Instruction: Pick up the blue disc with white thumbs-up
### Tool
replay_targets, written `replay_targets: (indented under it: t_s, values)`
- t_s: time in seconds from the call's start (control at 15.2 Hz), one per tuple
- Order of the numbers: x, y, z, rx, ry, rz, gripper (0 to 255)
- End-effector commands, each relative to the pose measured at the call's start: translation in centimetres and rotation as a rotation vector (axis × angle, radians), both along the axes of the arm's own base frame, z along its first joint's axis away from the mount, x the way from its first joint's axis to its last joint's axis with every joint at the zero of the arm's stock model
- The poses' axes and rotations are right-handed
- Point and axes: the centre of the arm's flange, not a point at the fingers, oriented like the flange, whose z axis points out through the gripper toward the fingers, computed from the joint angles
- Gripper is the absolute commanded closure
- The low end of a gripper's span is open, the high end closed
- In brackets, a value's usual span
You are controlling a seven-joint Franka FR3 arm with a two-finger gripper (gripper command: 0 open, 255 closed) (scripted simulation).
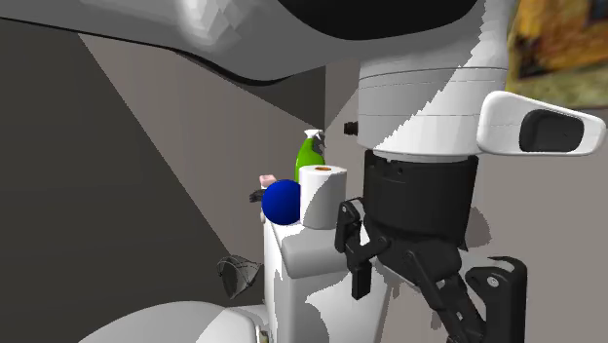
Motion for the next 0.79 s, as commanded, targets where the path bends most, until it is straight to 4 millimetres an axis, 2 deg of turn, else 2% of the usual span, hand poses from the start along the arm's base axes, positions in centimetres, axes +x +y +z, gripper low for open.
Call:
replay_targets:
  t_s: [0.0, 0.73]
  values:
    - [0.0, 0.0, 0.0, 0.000, 0.000, 0.000, 0]
    - [0.8, 14.2, 3.3, 0.003, -0.024, -0.169, 0]
